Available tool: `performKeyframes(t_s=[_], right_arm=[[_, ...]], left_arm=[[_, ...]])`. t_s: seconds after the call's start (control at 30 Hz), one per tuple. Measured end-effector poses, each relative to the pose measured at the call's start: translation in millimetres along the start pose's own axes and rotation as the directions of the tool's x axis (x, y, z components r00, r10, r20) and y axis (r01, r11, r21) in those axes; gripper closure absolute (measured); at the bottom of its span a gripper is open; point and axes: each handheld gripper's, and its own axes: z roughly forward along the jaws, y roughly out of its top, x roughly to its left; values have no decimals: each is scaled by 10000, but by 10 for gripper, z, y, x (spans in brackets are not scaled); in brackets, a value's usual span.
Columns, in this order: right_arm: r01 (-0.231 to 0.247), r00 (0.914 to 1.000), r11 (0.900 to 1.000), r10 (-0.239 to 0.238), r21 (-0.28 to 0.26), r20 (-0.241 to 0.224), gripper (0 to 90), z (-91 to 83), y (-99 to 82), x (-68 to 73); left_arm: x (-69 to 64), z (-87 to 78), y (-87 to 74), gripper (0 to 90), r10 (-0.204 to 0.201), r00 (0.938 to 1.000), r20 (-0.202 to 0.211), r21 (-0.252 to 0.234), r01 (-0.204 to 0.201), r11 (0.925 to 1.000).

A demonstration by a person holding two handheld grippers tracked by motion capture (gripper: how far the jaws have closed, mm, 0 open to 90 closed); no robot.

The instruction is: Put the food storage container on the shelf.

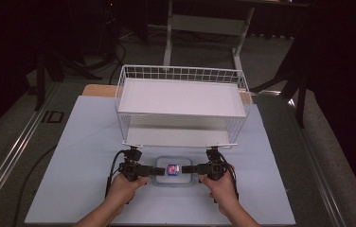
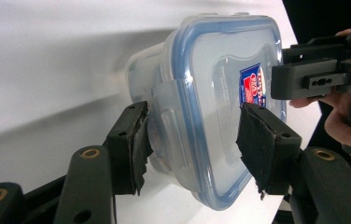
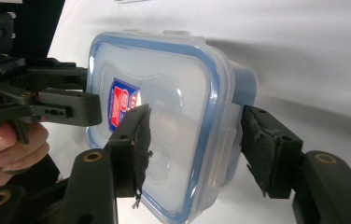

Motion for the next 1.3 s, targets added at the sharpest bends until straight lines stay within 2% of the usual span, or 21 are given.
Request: performKeyframes(t_s=[0.2, 0.3, 0.37, 0.43, 0.53, 0.63, 0.7, 0.83, 0.93, 0.97, 1.1, 1.17, 1.3], right_arm=[[10, 10000, 9998, -10, -202, 0, 447, -17, -28, 13], [75, 10000, 9997, -75, -247, 33, 447, -26, -36, 30], [176, 9998, 9993, -172, -316, 120, 446, -33, -40, 62], [116, 9999, 9993, -111, -365, 121, 446, -32, -41, 62], [301, 9993, 9985, -291, -460, 217, 446, -41, -29, 99], [521, 9983, 9966, -503, -639, 290, 446, -74, 30, 134], [739, 9966, 9938, -705, -829, 426, 445, -120, 124, 163], [919, 9954, 9892, -880, -1140, 390, 445, -185, 263, 162], [927, 9954, 9849, -881, -1464, 373, 444, -219, 347, 140], [792, 9967, 9841, -751, -1593, 319, 444, -226, 372, 125], [830, 9963, 9773, -772, -1947, 373, 443, -234, 465, 74], [785, 9965, 9766, -709, -2004, 447, 443, -224, 497, 34], [855, 9950, 9723, -720, -2174, 692, 443, -200, 521, -32]], left_arm=[[-47, -21, -83, 471, 67, 9997, -216, -458, -77, 9989], [-61, -33, -89, 475, 130, 9995, -287, -423, -142, 9990], [-56, -42, -87, 480, 23, 9997, -260, -405, -34, 9992], [-50, -45, -87, 481, -124, 9997, -201, -495, 113, 9987], [-46, -77, -45, 484, -73, 9998, -166, -613, 63, 9981], [-76, -106, 32, 485, 89, 9998, -184, -795, -103, 9968], [-98, -120, 138, 484, 220, 9996, -184, -971, -237, 9950], [-137, -135, 275, 484, 522, 9983, -257, -1423, -554, 9883], [-166, -122, 377, 484, 671, 9970, -383, -1689, -727, 9829], [-170, -109, 425, 484, 710, 9965, -448, -1687, -776, 9826], [-146, -54, 521, 484, 949, 9942, -498, -1998, -1030, 9744], [-111, 1, 564, 484, 904, 9949, -450, -1895, -974, 9770], [-43, 92, 615, 482, 1037, 9940, -340, -1923, -1083, 9753]])
